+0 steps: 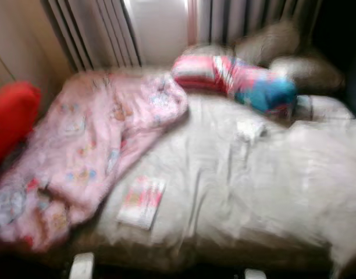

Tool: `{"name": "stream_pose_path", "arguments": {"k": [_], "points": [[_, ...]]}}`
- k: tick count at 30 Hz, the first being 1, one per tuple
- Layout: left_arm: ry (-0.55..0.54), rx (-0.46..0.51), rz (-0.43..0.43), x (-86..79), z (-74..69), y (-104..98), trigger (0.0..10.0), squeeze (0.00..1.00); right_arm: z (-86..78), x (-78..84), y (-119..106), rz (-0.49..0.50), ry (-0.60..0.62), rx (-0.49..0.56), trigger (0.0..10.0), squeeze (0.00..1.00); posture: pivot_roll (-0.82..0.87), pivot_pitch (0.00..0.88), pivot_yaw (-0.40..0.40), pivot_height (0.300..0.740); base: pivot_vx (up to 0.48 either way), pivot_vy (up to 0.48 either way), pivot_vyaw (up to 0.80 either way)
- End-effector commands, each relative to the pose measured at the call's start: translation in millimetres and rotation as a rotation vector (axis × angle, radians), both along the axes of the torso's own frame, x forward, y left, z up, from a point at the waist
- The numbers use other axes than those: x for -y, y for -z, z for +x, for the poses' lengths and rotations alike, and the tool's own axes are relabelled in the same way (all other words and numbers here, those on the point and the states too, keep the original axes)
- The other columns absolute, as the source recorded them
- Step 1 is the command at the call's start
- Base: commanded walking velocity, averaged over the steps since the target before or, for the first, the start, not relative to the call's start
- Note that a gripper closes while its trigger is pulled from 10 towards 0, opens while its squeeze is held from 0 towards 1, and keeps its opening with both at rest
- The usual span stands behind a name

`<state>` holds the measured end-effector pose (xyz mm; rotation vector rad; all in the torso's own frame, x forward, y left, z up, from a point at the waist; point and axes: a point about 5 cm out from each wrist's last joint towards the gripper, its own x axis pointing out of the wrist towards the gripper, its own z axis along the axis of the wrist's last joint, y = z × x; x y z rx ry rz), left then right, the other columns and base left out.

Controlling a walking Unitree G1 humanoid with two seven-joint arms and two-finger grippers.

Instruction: Clean up the room

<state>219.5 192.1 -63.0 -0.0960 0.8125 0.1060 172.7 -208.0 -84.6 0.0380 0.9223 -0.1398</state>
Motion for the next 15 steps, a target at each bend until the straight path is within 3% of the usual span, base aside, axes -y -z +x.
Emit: {"name": "stream_pose_path", "arguments": {"k": [1,10,15], "points": [[-0.011,-0.037,0.028,-9.5,-9.3,4.3,10.0,0.0,-4.9,-8.7,3.9,0.022,-0.011,-0.022,10.0,0.0,-0.07,0.185,0.044,0.74,0.0,0.48,0.0],[-0.016,-0.042,0.023,-9.6,-11.0,5.3,10.0,0.0,-4.8,-9.2,3.9,0.021,-0.011,-0.023,10.0,0.0,-0.07,0.185,0.042,0.74,0.0,0.473,0.0],[-0.017,-0.036,0.017,-8.6,-11.4,5.6,10.0,0.0,-3.9,-9.9,3.6,0.023,-0.018,-0.02,10.0,0.0,-0.07,0.182,0.039,0.74,0.0,0.0,0.0]]}}
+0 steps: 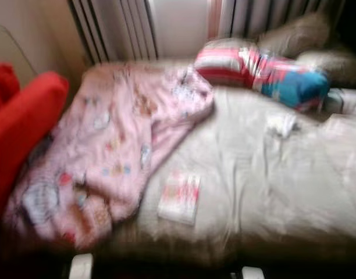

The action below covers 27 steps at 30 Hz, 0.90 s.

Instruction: Clean up the room

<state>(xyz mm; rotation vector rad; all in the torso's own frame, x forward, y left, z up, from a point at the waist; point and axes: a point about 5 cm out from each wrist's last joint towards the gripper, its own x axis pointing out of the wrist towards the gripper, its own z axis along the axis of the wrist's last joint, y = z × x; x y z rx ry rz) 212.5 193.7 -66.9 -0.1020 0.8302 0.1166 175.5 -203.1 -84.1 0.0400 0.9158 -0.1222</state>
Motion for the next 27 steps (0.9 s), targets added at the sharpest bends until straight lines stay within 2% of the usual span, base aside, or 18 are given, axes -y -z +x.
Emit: {"name": "stream_pose_path", "arguments": {"k": [1,15,20,24,27], "points": [[-0.006,-0.018,0.02,-6.8,-4.5,1.7,10.0,0.0,-6.4,-5.3,4.0,0.014,-0.006,-0.026,10.0,0.0,-0.07,0.182,0.039,0.74,0.0,0.0,0.0],[-0.021,-0.009,-0.013,-5.8,-5.1,2.0,10.0,0.0,-5.0,-6.4,3.3,0.018,-0.008,-0.014,10.0,0.0,-0.07,0.164,0.041,0.74,0.0,0.0,0.0],[-0.022,-0.009,-0.029,-5.0,-5.9,2.5,10.0,0.0,-1.6,-14.5,2.9,0.01,-0.047,-0.01,10.0,0.0,-0.07,0.154,0.042,0.74,0.0,0.0,0.27],[-0.018,-0.008,-0.032,-5.0,-6.5,2.8,10.0,0.0,-0.8,-19.4,3.1,0.021,-0.056,-0.007,10.0,0.0,-0.07,0.149,0.043,0.74,0.334,0.0,0.8],[-0.017,-0.011,-0.031,-5.4,-7.3,3.2,10.0,0.0,-0.7,-21.9,3.3,0.034,-0.045,-0.006,10.0,0.0,-0.07,0.141,0.044,0.74,0.344,0.0,0.0]]}}
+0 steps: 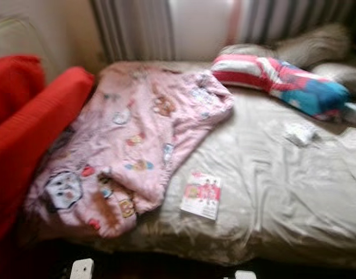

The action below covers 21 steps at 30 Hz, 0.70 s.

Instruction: Clean up the room

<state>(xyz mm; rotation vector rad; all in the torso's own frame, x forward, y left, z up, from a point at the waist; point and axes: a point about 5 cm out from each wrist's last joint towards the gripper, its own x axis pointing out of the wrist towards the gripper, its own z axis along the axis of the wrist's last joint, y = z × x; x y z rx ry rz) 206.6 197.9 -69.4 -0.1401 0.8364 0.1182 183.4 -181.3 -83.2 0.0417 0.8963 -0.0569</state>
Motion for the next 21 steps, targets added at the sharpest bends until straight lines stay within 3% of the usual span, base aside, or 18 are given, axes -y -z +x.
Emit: {"name": "stream_pose_path", "arguments": {"k": [1,11,17,21], "points": [[-0.001,-0.006,0.002,-1.3,-1.5,0.7,10.0,0.0,-8.2,-0.5,4.1,0.008,0.014,-0.026,10.0,0.0,-0.07,0.138,0.045,0.74,0.345,0.0,0.0],[0.005,-0.008,-0.003,-1.3,-2.6,1.3,10.0,0.0,-2.7,-4.4,2.0,0.015,0.019,-0.011,10.0,0.0,-0.08,0.123,0.049,0.74,0.345,0.0,0.0],[0.006,-0.009,-0.003,-1.3,-3.4,1.7,10.0,0.0,18.7,-7.5,-8.1,0.021,0.022,0.032,10.0,0.0,-0.08,0.122,0.049,0.74,0.344,0.0,0.0],[-0.003,0.013,-0.018,-0.8,-1.5,0.3,10.0,0.0,28.2,-10.0,-12.9,0.024,0.024,0.053,10.0,0.0,-0.08,0.141,0.044,0.74,0.0,0.0,0.0]]}}
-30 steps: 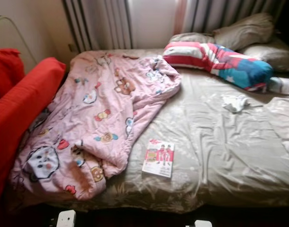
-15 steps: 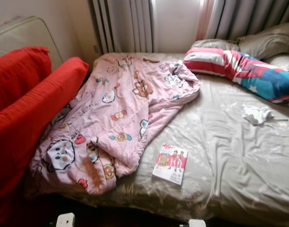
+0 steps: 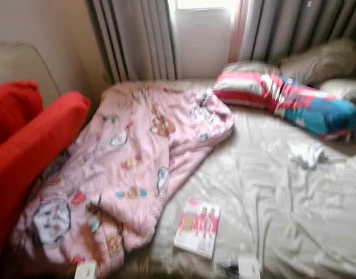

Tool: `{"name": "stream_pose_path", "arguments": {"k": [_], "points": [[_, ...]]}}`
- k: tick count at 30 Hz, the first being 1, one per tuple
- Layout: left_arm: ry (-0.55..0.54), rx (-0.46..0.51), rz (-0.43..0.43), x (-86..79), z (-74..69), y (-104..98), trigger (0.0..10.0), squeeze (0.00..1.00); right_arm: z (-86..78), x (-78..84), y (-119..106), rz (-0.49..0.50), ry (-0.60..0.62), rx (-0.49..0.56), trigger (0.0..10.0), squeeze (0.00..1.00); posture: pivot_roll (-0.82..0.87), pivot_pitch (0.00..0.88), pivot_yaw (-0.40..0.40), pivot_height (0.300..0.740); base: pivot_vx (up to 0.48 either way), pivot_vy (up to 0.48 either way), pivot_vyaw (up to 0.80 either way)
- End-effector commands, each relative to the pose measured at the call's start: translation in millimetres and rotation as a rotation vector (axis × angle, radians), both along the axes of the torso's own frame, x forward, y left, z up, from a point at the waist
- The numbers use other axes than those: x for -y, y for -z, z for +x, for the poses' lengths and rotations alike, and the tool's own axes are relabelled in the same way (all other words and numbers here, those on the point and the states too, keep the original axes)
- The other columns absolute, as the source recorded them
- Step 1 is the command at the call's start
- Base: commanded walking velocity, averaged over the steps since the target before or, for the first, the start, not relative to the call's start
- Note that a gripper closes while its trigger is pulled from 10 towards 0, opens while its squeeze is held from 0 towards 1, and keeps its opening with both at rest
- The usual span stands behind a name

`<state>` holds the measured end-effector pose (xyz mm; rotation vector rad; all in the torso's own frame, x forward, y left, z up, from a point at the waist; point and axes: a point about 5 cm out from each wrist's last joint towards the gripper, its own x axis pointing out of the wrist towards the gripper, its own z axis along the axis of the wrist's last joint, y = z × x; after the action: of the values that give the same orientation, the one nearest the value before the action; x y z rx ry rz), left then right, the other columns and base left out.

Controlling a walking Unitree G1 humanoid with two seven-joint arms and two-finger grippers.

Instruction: Clean up the room

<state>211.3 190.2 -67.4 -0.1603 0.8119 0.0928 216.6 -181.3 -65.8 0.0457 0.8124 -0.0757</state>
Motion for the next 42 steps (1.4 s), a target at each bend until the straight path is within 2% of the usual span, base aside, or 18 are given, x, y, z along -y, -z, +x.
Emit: {"name": "stream_pose_path", "arguments": {"k": [1,4,8,9,11,13,14,17,19,20,22,28,30,33,35,42], "points": [[-0.018,-0.011,0.006,-8.7,-5.8,2.0,10.0,0.0,-2.6,-11.3,3.2,0.033,0.004,-0.025,10.0,0.0,-0.07,0.145,0.043,0.74,0.0,0.0,0.0],[-0.021,-0.005,0.006,-9.1,-5.2,1.4,10.0,0.0,2.6,-14.6,0.5,0.035,0.004,-0.014,10.0,0.0,-0.07,0.15,0.043,0.74,0.0,0.0,0.0],[-0.018,0.006,0.007,-10.0,-3.9,0.3,10.0,0.0,17.3,-22.2,-8.4,0.05,0.01,0.035,10.0,0.0,-0.08,0.161,0.045,0.74,0.0,0.0,0.0],[-0.018,0.006,0.007,-10.0,-3.9,0.3,10.0,0.0,17.3,-22.2,-8.4,0.05,0.01,0.035,10.0,0.0,-0.08,0.161,0.045,0.74,0.0,0.0,0.0],[-0.03,0.053,0.007,-12.3,1.3,-4.1,10.0,0.0,23.8,-18.2,-14.6,0.045,0.009,0.103,10.0,0.0,-0.08,0.169,0.047,0.74,0.0,0.0,0.0],[-0.035,0.087,0.004,-13.4,5.1,-7.3,10.0,0.0,21.3,-11.4,-14.9,0.038,0.008,0.135,10.0,0.0,-0.09,0.176,0.048,0.74,0.0,0.0,0.0],[-0.032,0.128,0.002,-13.7,10.2,-11.7,10.0,0.0,17.7,-5.3,-15.0,0.026,-0.008,0.168,10.0,0.0,-0.09,0.179,0.049,0.74,0.0,0.0,0.0],[-0.032,0.189,-0.005,-13.5,17.0,-17.8,10.0,0.0,19.9,-3.0,-19.4,0.008,-0.041,0.223,10.0,0.0,-0.09,0.184,0.048,0.74,0.0,0.0,0.0],[-0.009,0.232,0.016,-13.5,21.2,-22.5,10.0,0.0,24.7,-3.5,-24.6,0.021,-0.039,0.272,10.0,0.0,-0.09,0.188,0.049,0.74,0.0,0.0,0.0],[-0.001,0.291,0.035,-14.9,25.2,-28.3,10.0,0.0,30.6,-3.9,-31.6,0.033,-0.028,0.336,10.0,0.0,-0.09,0.192,0.047,0.74,0.0,0.0,0.0],[-0.002,0.342,0.043,-16.7,28.6,-33.7,10.0,0.0,33.6,-3.9,-35.7,0.035,-0.022,0.374,10.0,0.0,-0.09,0.197,0.046,0.74,0.0,0.0,0.0],[0.033,0.651,0.104,-23.0,46.0,-77.7,10.0,0.0,41.2,-12.3,-55.4,0.041,-0.039,0.566,10.0,0.0,-0.09,0.214,0.041,0.74,0.0,0.0,0.0],[0.054,0.71,0.122,-21.1,49.6,-88.7,10.0,0.0,43.7,-14.4,-62.6,0.039,-0.051,0.622,10.0,0.0,-0.09,0.215,0.04,0.74,0.0,0.0,0.0],[0.064,0.74,0.128,-18.8,51.4,-94.4,10.0,0.0,45.8,-16.2,-67.8,0.033,-0.064,0.657,10.0,0.0,-0.09,0.217,0.037,0.74,0.0,0.0,0.0],[0.059,0.788,0.122,-14.9,51.6,-104.8,10.0,0.0,48.6,-17.5,-78.7,0.034,-0.063,0.725,10.0,0.0,-0.09,0.219,0.032,0.74,0.0,0.0,0.0],[0.035,0.841,0.099,-4.1,52.2,-122.9,10.0,0.0,51.1,-25.7,-97.3,0.04,-0.078,0.801,10.0,0.0,-0.08,0.231,0.018,0.74,0.0,0.0,0.0]]}}
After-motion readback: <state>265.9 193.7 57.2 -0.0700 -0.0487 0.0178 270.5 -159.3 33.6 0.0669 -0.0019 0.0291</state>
